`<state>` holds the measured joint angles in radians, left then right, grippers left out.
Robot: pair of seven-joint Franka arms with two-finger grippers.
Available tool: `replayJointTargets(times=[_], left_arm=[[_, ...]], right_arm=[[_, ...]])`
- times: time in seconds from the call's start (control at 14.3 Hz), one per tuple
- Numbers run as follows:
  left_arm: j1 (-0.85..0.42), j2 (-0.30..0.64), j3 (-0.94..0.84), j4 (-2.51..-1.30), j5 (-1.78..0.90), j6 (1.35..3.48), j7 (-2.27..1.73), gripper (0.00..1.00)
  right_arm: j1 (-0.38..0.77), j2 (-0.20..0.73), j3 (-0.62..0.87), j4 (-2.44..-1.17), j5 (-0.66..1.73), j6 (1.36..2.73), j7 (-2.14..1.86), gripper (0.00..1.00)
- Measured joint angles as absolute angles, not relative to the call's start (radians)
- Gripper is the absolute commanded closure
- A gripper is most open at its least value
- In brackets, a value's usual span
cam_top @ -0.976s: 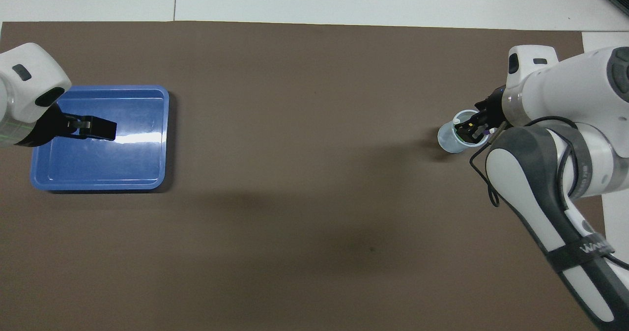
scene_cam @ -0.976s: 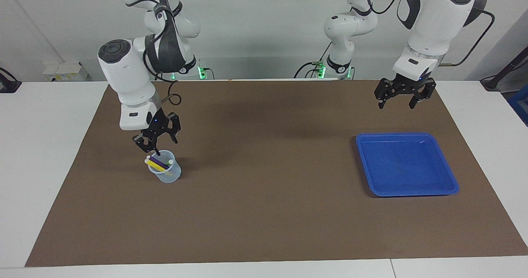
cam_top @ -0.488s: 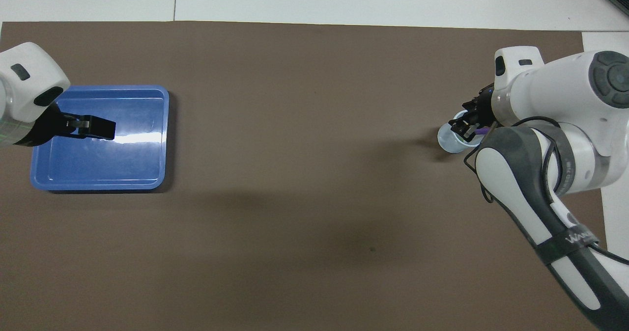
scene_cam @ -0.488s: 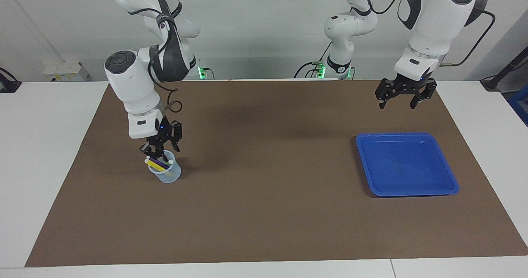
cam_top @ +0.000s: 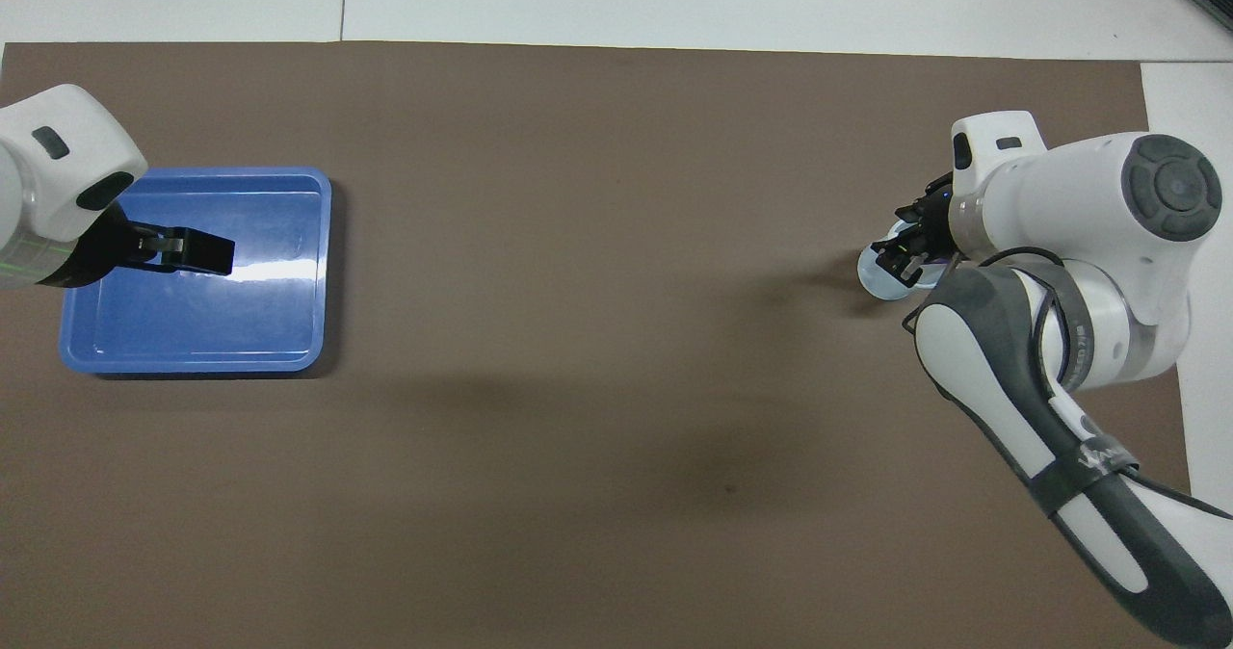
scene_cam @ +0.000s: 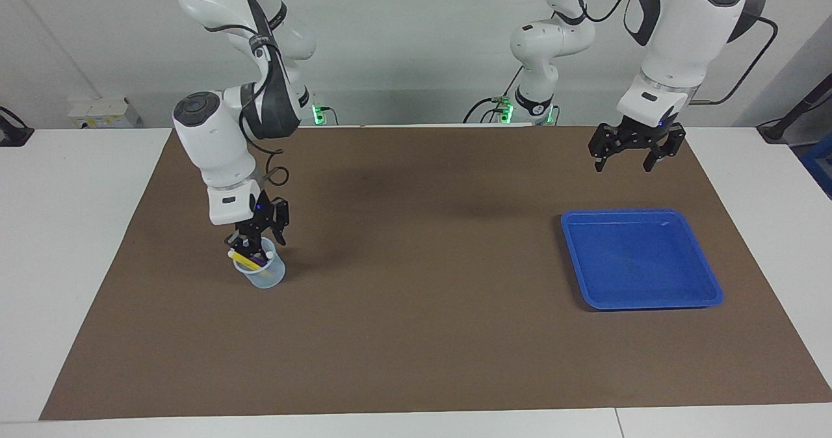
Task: Right arm passes pens to left for tray arrangement
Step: 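Reach the right gripper down into the cup and grasp the green pen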
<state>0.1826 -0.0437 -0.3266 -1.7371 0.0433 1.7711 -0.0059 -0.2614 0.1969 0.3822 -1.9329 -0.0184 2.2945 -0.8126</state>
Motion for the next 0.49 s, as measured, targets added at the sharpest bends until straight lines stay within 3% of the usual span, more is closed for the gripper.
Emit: replayJointTargets(times=[0.49], left_arm=[[0.178,-0.062,-0.332,-1.708,0.043,1.775,-0.005,0.00]], right_arm=[[-0.270,0.197,0.382,-1.972,-0.019,2.356,-0.814,0.57]])
